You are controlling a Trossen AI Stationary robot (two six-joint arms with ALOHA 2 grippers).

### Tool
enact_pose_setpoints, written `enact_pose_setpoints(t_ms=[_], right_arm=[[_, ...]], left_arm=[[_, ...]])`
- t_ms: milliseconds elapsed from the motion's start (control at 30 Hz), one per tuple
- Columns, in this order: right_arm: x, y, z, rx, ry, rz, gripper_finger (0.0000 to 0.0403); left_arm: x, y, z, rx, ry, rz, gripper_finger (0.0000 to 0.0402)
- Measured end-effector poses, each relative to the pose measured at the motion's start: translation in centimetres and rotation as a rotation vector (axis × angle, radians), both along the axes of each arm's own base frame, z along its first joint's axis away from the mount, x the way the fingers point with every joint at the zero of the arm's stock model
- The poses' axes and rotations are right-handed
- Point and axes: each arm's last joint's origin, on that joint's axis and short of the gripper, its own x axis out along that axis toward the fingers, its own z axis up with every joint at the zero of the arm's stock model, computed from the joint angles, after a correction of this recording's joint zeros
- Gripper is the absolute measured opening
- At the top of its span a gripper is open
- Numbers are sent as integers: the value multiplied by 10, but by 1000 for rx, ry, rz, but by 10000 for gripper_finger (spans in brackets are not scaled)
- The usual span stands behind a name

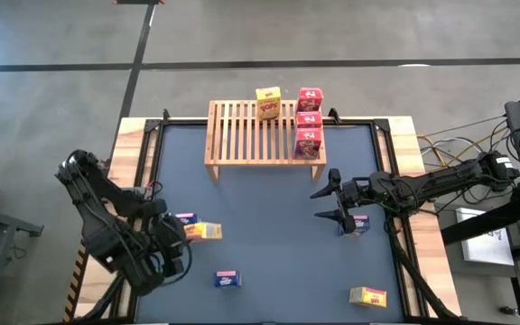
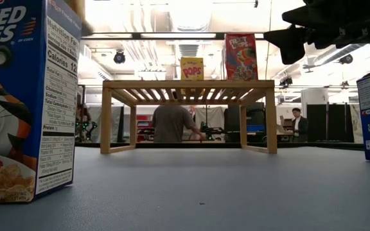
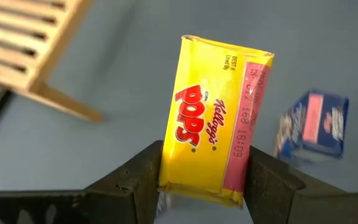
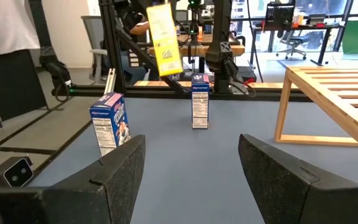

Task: Stack cereal on shelf
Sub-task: Put the left yellow cereal box on the shelf aligned with the other yellow cereal box

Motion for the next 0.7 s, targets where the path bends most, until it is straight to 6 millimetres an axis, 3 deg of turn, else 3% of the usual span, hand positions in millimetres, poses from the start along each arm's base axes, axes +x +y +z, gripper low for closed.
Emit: enact_pose_setpoints(t_ms=[400,700], right_arm=[[0,0,0,3,0,0,247],[0,0,0,3,0,0,247]], left_arm=[[23,31,27,101,-196,-85,174],[49,63,34,200,-173,-106,174]])
